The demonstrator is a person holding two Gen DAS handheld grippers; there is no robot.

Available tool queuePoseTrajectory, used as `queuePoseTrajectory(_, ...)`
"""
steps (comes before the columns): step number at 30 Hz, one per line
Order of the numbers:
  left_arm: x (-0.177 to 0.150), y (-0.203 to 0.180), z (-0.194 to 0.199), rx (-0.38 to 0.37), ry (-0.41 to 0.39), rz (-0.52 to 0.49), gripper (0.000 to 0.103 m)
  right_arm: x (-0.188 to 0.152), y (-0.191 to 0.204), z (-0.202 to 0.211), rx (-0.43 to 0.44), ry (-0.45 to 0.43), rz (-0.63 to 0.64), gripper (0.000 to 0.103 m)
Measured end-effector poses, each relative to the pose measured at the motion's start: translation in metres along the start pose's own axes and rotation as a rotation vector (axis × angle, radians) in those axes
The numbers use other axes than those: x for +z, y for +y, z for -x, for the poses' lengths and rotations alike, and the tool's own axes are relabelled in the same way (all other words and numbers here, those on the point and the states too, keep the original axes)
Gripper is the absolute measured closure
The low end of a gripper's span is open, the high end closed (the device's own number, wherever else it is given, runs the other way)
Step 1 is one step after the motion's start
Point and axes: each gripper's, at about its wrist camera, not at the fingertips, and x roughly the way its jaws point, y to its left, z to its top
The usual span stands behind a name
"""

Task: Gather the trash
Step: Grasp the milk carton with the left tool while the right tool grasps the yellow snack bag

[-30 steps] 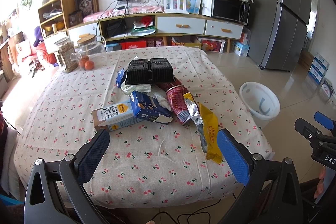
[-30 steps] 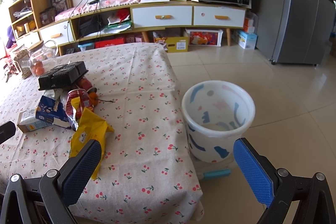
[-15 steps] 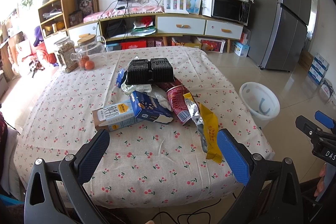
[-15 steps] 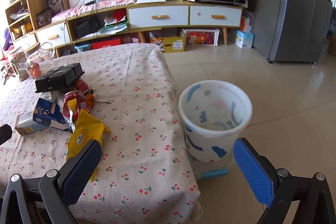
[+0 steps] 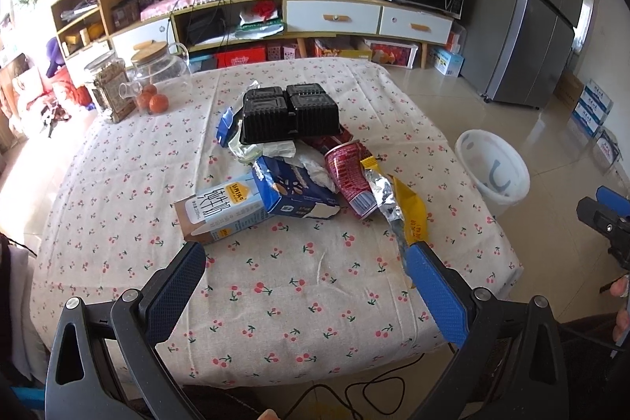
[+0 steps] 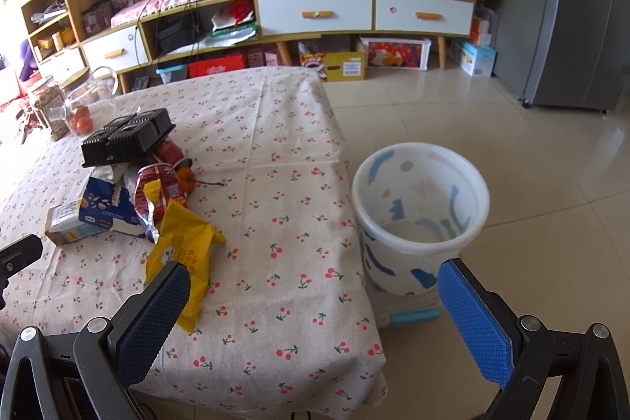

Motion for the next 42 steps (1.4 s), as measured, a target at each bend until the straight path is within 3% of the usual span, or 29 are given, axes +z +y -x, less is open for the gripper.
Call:
queuePoseTrajectory(5, 0.031, 0.033, -0.03, -0.05, 0.094, -0.031, 0.0, 0.023, 0.0, -0.021, 0.083, 0.088, -0.006, 0.0)
queuePoseTrajectory(9, 0.051, 0.05, -0.063, -0.016, 0.172, -0.139, 0.0, 0.042, 0.006, -0.047, 0.086, 0.154, 0.033, 0.0)
queuePoseTrajectory(14, 0.05, 0.074, -0.111, -0.006, 0.225, -0.205, 0.006, 0.046, 0.014, -0.076, 0.114, 0.179, 0.052, 0.0)
queuePoseTrajectory(20, 0.043, 0.079, -0.151, -0.047, 0.315, -0.306, 0.011, 0.043, 0.026, -0.115, 0.184, 0.317, 0.058, 0.0)
queuePoseTrajectory(23, 0.037, 0.078, -0.166, -0.058, 0.376, -0.314, 0.027, 0.044, 0.03, -0.13, 0.19, 0.351, 0.047, 0.0)
queuePoseTrajectory(25, 0.033, 0.079, -0.166, -0.062, 0.385, -0.308, 0.032, 0.043, 0.031, -0.14, 0.196, 0.379, 0.03, 0.0)
queuePoseTrajectory(27, 0.031, 0.082, -0.16, -0.084, 0.391, -0.275, 0.046, 0.041, 0.035, -0.148, 0.207, 0.403, 0.021, 0.0)
queuePoseTrajectory(30, 0.023, 0.092, -0.148, -0.088, 0.392, -0.219, 0.047, 0.037, 0.046, -0.157, 0.237, 0.43, 0.024, 0.0)
queuePoseTrajectory(38, -0.008, 0.126, -0.11, -0.011, 0.346, -0.073, 0.047, 0.016, 0.081, -0.18, 0.302, 0.537, 0.045, 0.0)
queuePoseTrajectory(42, -0.009, 0.134, -0.083, 0.007, 0.287, -0.014, 0.047, 0.008, 0.096, -0.189, 0.321, 0.576, 0.074, 0.009)
